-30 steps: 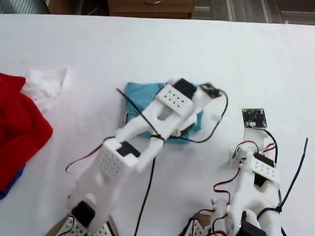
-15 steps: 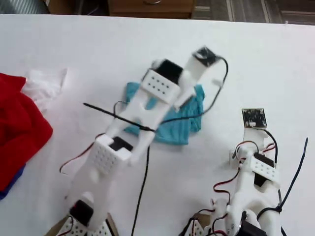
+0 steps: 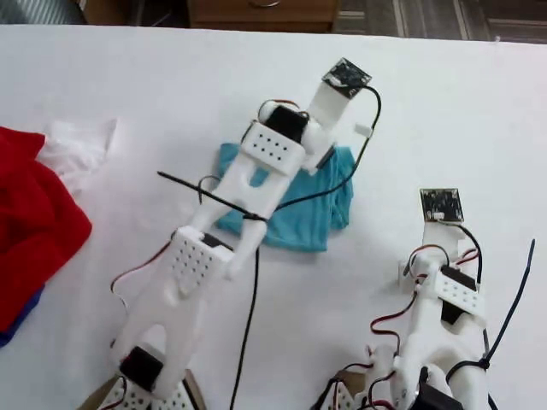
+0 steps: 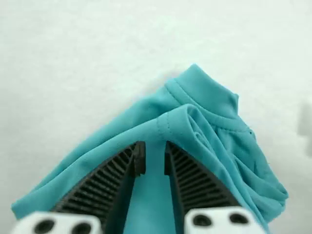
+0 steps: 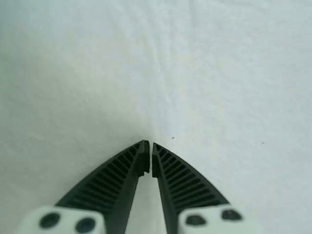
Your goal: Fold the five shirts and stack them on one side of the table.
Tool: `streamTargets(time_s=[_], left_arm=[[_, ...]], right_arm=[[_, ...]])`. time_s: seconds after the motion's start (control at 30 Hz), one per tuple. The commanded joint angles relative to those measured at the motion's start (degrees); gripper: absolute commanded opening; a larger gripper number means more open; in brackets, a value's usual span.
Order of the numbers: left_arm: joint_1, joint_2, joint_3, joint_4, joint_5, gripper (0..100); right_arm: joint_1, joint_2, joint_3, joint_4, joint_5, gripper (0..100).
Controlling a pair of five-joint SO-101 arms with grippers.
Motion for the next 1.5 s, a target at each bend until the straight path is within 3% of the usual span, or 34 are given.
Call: streamTargets(time_s=[0.0, 0.5, 0.63, 0.73, 0.9, 1.13, 1.3, 1.47], left_arm=[[1.4, 1.4, -3.6, -2.8, 0.1, 10], [5.8, 7.2, -10.8, -15.6, 0.0, 10], [5.7, 6.7, -11.2, -15.5, -0.1, 10], [3.6, 4.7, -14.2, -11.6, -0.1, 10], [-2.2, 1.2, -19.4, 2.0, -0.4, 10], [-10.7, -0.1, -26.9, 22.7, -12.7, 9], [-18.9, -1.2, -24.0, 22.8, -12.7, 9], [-24.6, -9.1, -16.4, 22.8, -12.7, 9]], right_arm=[[0.3, -1.7, -0.3, -1.0, -0.4, 2.1], [0.3, -1.7, -0.3, -1.0, -0.6, 2.1], [0.3, -1.7, -0.3, -1.0, -0.6, 2.1], [0.3, -1.7, -0.3, -1.0, -0.6, 2.1], [0.3, -1.7, -0.3, -1.0, -0.7, 2.1], [0.3, -1.7, -0.7, -0.8, -0.6, 2.9], [-1.5, -1.8, -7.0, 7.9, -0.6, 14.2], [-6.6, -1.7, -22.7, 23.6, -1.3, 12.1]])
